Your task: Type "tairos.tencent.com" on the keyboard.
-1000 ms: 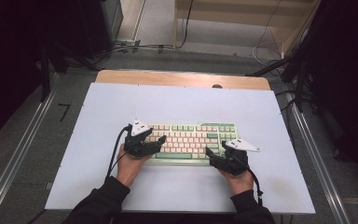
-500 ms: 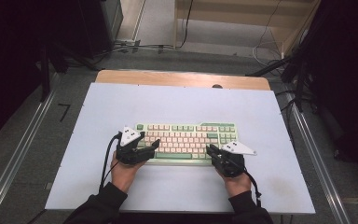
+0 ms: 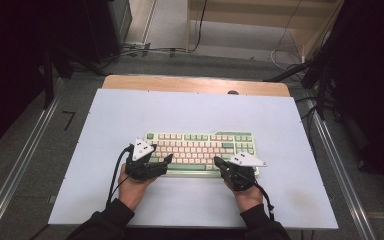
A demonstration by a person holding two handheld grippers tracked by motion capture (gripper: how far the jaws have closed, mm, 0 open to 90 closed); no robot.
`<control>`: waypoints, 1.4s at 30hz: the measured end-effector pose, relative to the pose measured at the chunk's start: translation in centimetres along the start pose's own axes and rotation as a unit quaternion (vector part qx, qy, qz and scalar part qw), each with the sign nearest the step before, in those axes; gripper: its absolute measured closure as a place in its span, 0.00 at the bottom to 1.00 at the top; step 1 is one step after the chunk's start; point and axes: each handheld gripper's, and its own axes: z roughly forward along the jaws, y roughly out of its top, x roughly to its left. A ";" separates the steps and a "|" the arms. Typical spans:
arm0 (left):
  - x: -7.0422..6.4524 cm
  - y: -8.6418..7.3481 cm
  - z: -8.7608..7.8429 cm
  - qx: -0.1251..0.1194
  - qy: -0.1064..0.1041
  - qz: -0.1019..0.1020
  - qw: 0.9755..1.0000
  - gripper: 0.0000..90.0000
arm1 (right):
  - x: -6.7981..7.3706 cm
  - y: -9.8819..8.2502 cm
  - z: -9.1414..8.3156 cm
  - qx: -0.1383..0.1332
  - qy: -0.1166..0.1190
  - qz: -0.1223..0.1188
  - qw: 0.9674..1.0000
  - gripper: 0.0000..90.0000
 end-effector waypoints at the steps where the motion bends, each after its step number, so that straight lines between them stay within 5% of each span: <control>1: 0.3 -0.1 -0.2 -0.005 -0.001 -0.008 1.000 0.37 | 0.1 0.0 0.1 0.002 0.002 -0.001 1.000 0.98; 7: 1.2 -0.5 -0.4 -0.018 -0.005 -0.037 0.999 0.37 | 0.3 0.3 0.9 0.008 0.015 -0.009 1.000 0.98; 16: 0.8 -1.4 -0.8 -0.019 0.005 -0.018 1.000 0.37 | 0.7 0.5 1.7 0.014 0.028 -0.015 0.999 0.98; 42: 1.6 -3.2 -3.9 -0.029 0.029 -0.037 0.998 0.37 | 2.6 1.7 4.6 0.025 0.059 -0.044 0.997 0.98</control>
